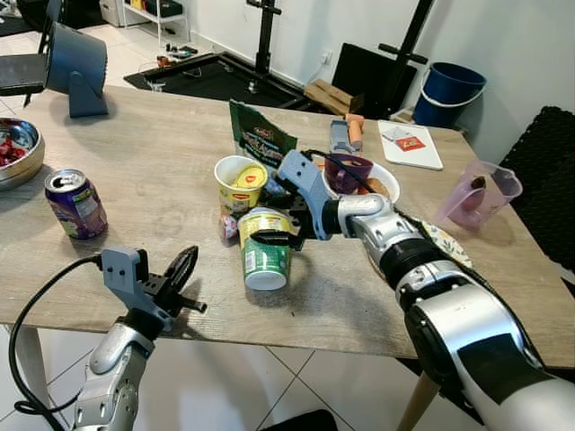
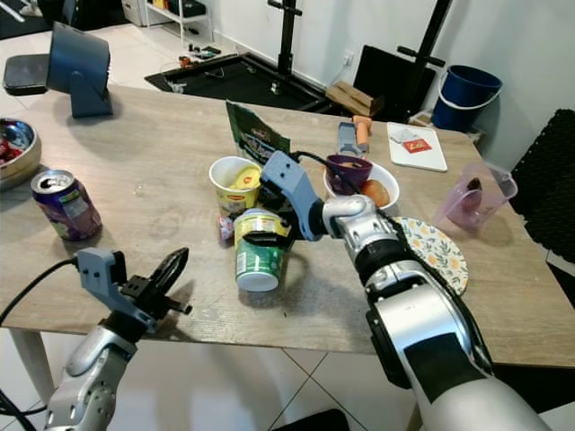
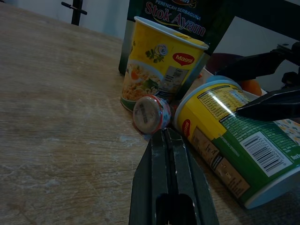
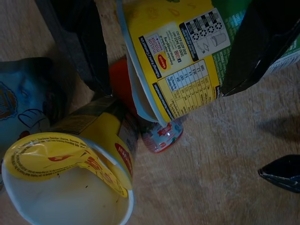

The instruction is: Restocking fridge

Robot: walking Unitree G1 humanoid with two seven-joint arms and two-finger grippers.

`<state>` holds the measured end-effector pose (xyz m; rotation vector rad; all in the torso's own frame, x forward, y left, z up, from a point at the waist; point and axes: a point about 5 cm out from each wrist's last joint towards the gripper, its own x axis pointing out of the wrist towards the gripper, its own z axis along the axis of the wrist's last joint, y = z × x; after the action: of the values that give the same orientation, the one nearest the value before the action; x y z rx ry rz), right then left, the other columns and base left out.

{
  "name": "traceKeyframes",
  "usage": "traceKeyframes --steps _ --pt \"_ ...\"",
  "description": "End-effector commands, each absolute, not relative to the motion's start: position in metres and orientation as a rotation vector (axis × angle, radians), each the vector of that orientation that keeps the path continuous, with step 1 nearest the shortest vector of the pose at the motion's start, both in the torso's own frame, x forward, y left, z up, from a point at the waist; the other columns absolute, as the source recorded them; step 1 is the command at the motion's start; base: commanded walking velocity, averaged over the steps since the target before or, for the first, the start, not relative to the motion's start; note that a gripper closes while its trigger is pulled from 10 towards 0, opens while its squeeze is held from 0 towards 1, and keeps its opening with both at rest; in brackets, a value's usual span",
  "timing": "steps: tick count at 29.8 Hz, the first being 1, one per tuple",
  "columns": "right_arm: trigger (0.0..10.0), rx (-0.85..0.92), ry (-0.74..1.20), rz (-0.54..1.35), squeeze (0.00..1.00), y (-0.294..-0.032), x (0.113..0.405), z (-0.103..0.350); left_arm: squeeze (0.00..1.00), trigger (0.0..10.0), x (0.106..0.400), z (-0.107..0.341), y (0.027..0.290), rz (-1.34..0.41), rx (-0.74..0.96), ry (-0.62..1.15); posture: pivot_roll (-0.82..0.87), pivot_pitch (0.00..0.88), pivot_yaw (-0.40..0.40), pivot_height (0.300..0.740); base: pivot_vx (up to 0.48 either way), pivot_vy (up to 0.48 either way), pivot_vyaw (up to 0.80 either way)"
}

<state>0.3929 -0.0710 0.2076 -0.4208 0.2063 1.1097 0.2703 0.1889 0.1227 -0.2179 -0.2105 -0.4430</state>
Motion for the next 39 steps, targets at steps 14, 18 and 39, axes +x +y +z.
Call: traceKeyframes --steps 14,18,39 --pt "0.2 -0.515 0.389 1.117 0.00 -0.092 0.387 0.178 0.00 10.0 0.271 0.117 0.182 -0.462 -0.221 -0.190 0.19 0.099 -0.116 0.740 0.000 0.000 0.00" --pt "6.4 -0.528 0.407 1.132 0.00 -0.094 0.386 0.176 0.00 10.0 0.271 0.117 0.182 -0.461 -0.222 -0.189 0.19 0.102 -0.118 0.740 0.000 0.000 0.00" --pt "0.0 -0.524 0.294 1.093 0.00 -0.097 0.392 0.192 0.00 10.0 0.271 0.117 0.182 -0.458 -0.224 -0.190 0.19 0.100 -0.115 0.740 0.000 0.000 0.00"
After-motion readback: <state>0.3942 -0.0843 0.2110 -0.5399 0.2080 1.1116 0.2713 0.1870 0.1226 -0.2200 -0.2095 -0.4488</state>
